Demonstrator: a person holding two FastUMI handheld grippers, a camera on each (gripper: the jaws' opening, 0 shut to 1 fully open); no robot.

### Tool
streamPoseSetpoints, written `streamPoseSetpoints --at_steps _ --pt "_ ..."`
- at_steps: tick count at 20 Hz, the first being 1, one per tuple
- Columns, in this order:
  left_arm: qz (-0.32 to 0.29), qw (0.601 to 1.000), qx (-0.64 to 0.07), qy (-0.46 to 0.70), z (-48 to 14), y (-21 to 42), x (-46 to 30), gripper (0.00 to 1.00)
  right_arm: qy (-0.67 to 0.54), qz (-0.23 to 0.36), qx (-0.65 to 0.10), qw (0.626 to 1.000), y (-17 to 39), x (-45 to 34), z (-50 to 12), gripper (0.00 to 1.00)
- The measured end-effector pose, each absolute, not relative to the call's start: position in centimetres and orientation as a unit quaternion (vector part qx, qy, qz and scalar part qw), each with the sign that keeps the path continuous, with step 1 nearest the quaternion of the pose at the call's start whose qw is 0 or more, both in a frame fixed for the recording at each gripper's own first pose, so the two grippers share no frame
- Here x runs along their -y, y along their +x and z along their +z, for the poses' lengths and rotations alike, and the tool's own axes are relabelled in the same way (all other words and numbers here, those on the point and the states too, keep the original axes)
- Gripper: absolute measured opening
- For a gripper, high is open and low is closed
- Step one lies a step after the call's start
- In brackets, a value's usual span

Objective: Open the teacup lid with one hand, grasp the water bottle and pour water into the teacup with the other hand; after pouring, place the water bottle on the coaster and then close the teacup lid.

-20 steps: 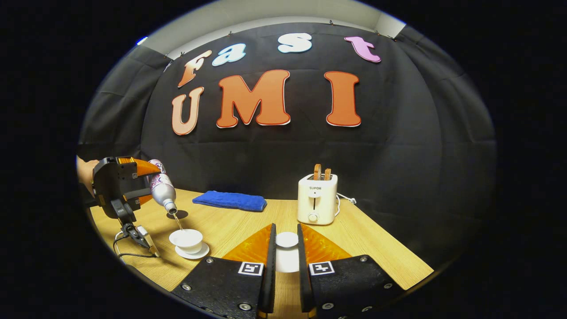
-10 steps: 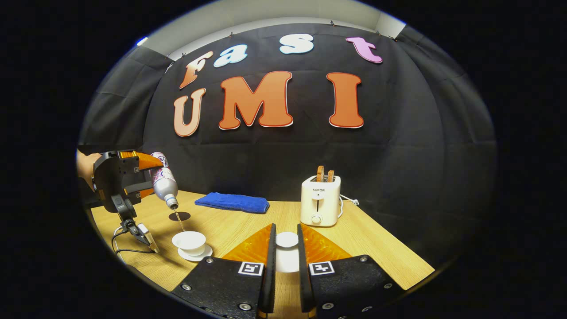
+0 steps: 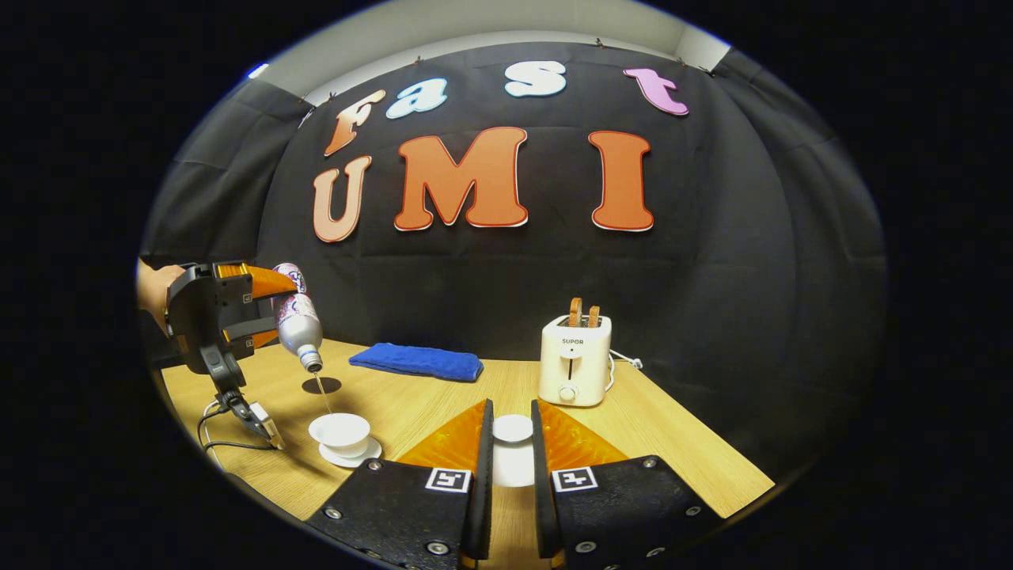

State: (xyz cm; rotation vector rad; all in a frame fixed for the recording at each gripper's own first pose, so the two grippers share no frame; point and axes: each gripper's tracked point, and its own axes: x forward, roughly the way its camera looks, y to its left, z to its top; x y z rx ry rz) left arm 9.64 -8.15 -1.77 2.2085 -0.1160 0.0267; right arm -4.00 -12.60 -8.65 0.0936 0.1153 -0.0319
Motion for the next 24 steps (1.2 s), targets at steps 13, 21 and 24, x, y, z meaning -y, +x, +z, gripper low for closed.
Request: streamPoseSetpoints --at_steps 13,21,24 --pt "-0.005 0.441 0.068 0.895 -4.5 9.1 9.4 0.80 0.035 -0.008 -0.063 0.997 -3.7 11.2 -8.6 0.23" --pt "-0.012 0.469 0.076 0.880 -5.1 8.7 9.5 0.80 0.024 0.010 -0.063 0.998 -3.1 9.0 -7.9 0.23" --pt "-0.020 0.522 0.054 0.851 -6.2 9.0 8.6 0.87 0.024 0.019 -0.065 0.997 -2.8 7.8 -7.6 0.23"
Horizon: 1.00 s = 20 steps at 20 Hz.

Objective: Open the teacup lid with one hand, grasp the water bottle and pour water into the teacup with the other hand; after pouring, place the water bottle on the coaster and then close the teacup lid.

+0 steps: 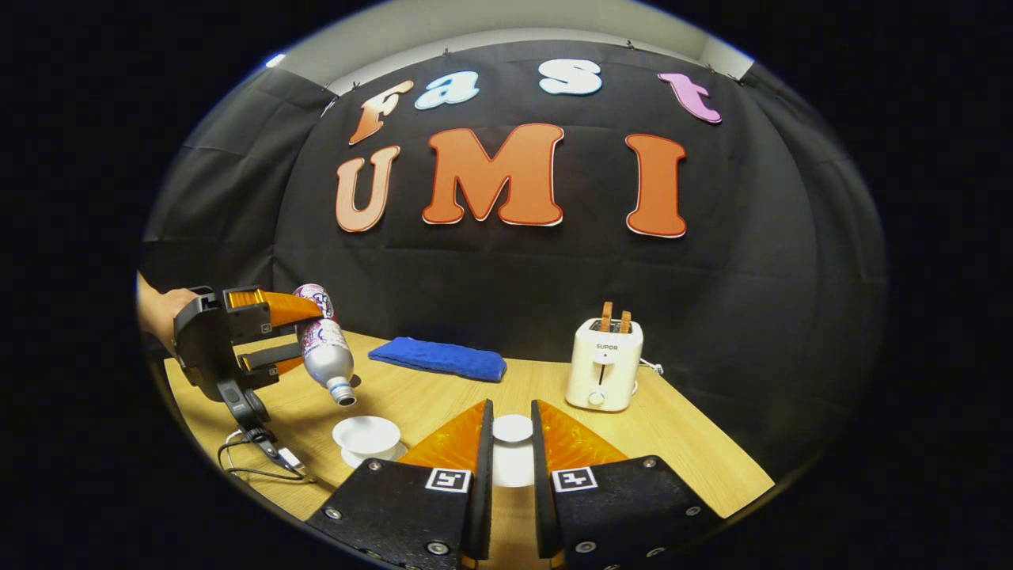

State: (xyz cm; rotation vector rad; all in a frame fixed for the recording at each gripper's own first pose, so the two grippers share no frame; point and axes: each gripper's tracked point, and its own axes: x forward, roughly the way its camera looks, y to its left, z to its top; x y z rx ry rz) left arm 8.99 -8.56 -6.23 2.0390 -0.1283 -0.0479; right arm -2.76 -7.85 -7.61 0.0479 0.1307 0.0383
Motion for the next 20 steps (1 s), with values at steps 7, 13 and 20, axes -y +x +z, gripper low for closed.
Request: streamPoseSetpoints --at_steps 7,13,20 --pt "-0.005 0.671 0.037 0.741 -5.9 9.0 5.0 0.79 0.016 0.038 -0.070 0.997 -1.4 5.1 -7.1 0.23" --pt "0.024 0.792 0.037 0.609 -5.2 9.8 1.5 0.77 0.006 0.057 -0.074 0.996 -0.3 2.3 -6.7 0.23" --pt "0.047 0.898 0.027 0.436 -5.0 11.6 -1.0 0.82 -0.003 0.077 -0.075 0.994 1.3 -0.8 -5.9 0.23"
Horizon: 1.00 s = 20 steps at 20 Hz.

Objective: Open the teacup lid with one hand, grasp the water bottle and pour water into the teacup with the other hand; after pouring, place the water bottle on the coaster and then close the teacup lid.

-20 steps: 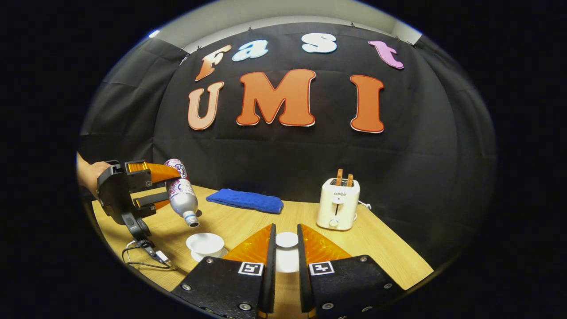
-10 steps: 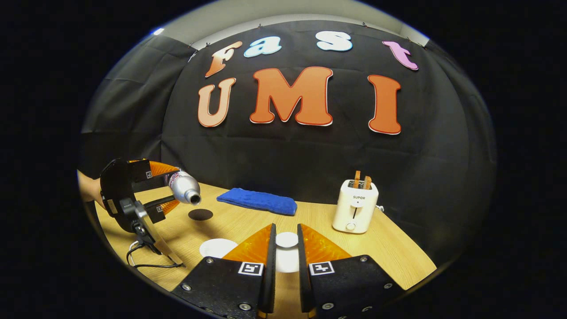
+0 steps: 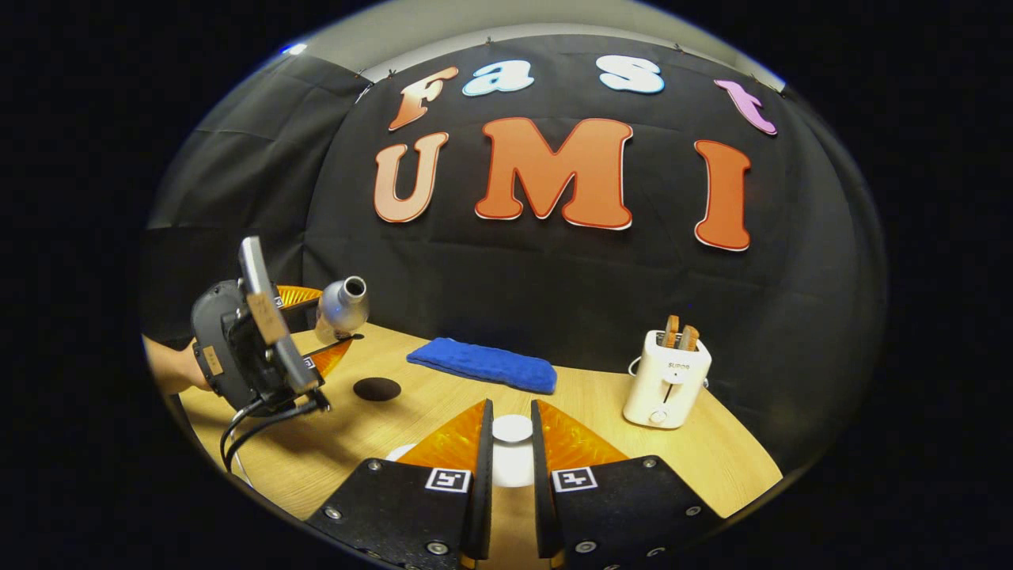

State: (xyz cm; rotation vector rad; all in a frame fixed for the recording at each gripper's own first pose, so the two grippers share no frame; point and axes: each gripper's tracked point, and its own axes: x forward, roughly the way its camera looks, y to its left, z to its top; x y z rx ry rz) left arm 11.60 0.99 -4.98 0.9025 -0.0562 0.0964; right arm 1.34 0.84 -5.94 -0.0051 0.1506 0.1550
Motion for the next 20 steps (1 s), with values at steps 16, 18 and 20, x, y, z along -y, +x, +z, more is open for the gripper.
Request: streamPoseSetpoints --at_steps 16,18,20 --pt "0.036 0.998 -0.060 0.005 -8.3 14.4 -1.3 0.82 0.007 0.099 -0.080 0.992 3.0 -5.0 -6.0 0.23" --pt "0.027 0.997 -0.077 -0.012 -8.5 14.8 -1.0 0.78 0.006 0.099 -0.084 0.992 3.0 -5.1 -6.4 0.23" --pt "0.021 0.995 -0.093 -0.018 -8.6 14.4 -0.9 0.82 0.010 0.102 -0.088 0.991 3.1 -5.1 -6.8 0.23"
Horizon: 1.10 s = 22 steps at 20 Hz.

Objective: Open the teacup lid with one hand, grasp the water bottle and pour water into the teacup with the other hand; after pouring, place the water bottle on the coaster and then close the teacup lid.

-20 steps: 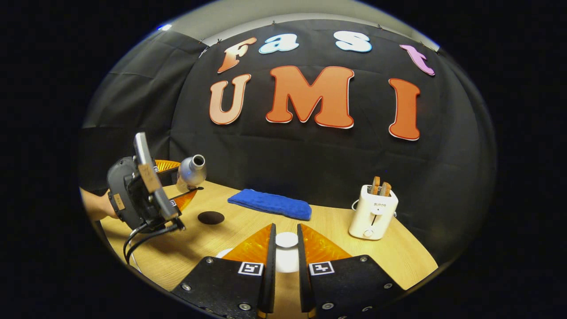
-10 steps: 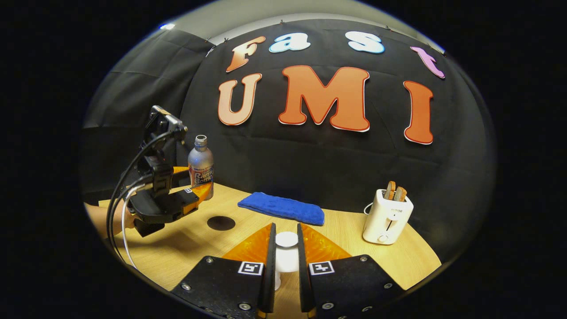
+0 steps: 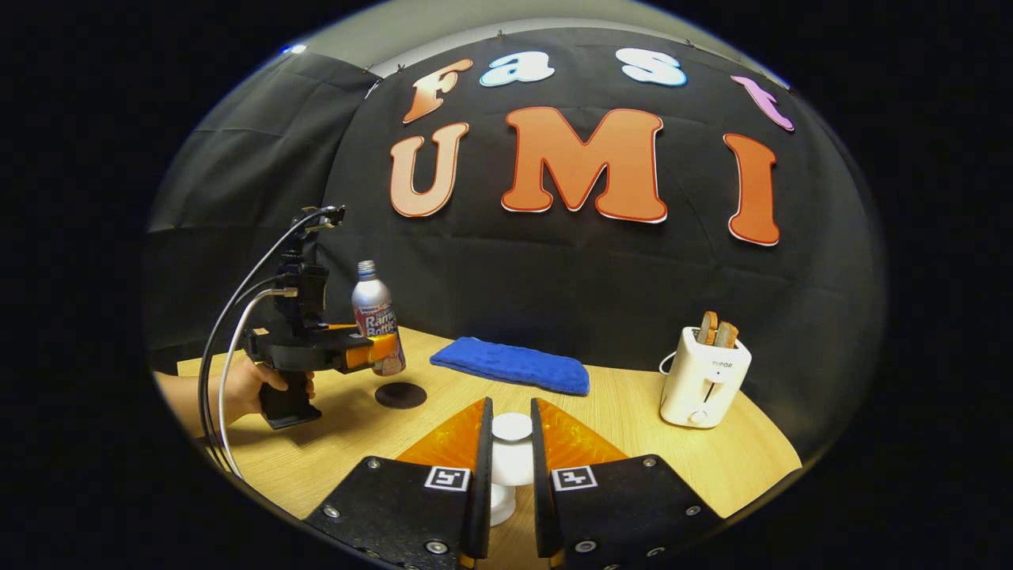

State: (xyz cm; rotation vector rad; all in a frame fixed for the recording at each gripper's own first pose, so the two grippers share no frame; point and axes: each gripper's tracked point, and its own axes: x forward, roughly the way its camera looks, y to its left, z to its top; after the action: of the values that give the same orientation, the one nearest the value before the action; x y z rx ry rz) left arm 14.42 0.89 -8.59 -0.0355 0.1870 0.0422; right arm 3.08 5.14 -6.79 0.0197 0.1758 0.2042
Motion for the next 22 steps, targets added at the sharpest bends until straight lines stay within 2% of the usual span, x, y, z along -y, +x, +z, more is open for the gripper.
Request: streamPoseSetpoints --at_steps 1,2,14,15,16,18,19,22 --pt "0.015 0.994 -0.102 -0.020 -8.4 14.0 -0.8 0.78 0.012 0.103 -0.090 0.991 3.1 -5.2 -7.1 0.23" --pt "0.013 0.994 -0.109 -0.024 -8.5 14.1 -0.9 0.82 0.012 0.103 -0.093 0.990 3.1 -5.2 -7.3 0.23" --pt "0.004 0.986 -0.165 -0.017 -8.9 13.3 -0.4 0.83 0.022 0.126 -0.123 0.984 3.1 -6.7 -10.2 0.23" --pt "-0.003 0.985 -0.172 -0.015 -9.2 13.2 -0.3 0.81 0.023 0.128 -0.127 0.983 3.1 -7.0 -10.5 0.23" --pt "-0.007 0.984 -0.176 -0.014 -9.5 13.2 -0.7 0.82 0.023 0.132 -0.131 0.982 3.0 -7.3 -10.8 0.23" --pt "-0.010 0.983 -0.184 -0.012 -9.9 13.3 -0.6 0.92 0.020 0.141 -0.135 0.981 2.8 -7.9 -11.3 0.24" --pt "-0.010 0.983 -0.184 -0.011 -9.9 13.2 -0.5 0.88 0.018 0.144 -0.138 0.980 2.8 -8.1 -11.7 0.23" --pt "-0.009 0.982 -0.188 -0.005 -9.9 13.0 -0.5 0.88 0.015 0.146 -0.150 0.978 2.9 -8.5 -12.8 0.23"
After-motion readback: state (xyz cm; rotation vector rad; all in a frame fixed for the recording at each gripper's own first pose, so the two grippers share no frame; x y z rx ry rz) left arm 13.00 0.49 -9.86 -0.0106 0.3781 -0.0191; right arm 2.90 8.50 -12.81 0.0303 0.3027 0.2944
